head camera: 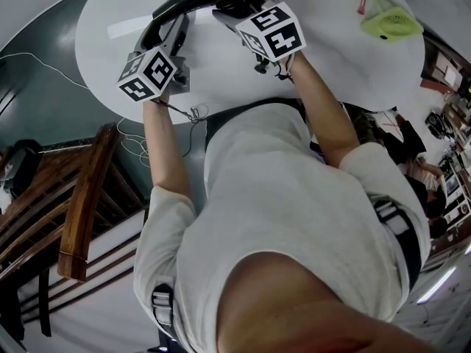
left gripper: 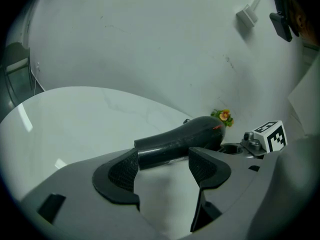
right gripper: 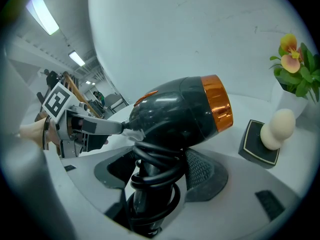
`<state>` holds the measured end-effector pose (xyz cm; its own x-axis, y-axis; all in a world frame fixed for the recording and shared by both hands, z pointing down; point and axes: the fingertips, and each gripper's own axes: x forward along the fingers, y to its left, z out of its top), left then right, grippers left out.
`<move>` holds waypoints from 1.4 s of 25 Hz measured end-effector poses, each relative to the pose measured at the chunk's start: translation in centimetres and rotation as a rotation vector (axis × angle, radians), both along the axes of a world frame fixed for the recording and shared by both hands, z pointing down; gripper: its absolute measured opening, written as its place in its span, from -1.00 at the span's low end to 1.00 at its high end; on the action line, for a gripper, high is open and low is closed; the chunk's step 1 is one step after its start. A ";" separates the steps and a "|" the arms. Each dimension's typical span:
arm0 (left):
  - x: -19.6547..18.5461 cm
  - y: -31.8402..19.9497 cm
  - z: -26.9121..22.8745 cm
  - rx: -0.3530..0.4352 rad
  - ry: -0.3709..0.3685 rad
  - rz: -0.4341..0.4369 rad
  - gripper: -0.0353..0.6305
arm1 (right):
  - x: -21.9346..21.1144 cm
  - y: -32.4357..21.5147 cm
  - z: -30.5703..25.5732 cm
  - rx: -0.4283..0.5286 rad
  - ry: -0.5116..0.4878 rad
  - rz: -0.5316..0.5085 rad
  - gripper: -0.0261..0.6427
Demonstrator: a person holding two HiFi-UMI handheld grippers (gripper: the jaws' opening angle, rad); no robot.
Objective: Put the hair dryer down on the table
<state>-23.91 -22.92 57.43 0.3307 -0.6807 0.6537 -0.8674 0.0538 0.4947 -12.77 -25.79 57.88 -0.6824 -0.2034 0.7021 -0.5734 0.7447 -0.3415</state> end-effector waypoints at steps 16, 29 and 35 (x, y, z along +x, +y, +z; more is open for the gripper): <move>0.0 0.0 -0.1 0.005 -0.002 0.004 0.09 | 0.0 0.0 0.4 -0.003 0.007 0.006 -0.06; 0.0 0.2 -0.1 0.006 -0.006 0.008 0.09 | 0.0 0.0 0.6 -0.004 0.011 0.010 -0.06; 0.0 0.1 -0.2 0.007 -0.006 0.009 0.09 | 0.0 0.0 0.6 -0.004 0.012 0.012 -0.06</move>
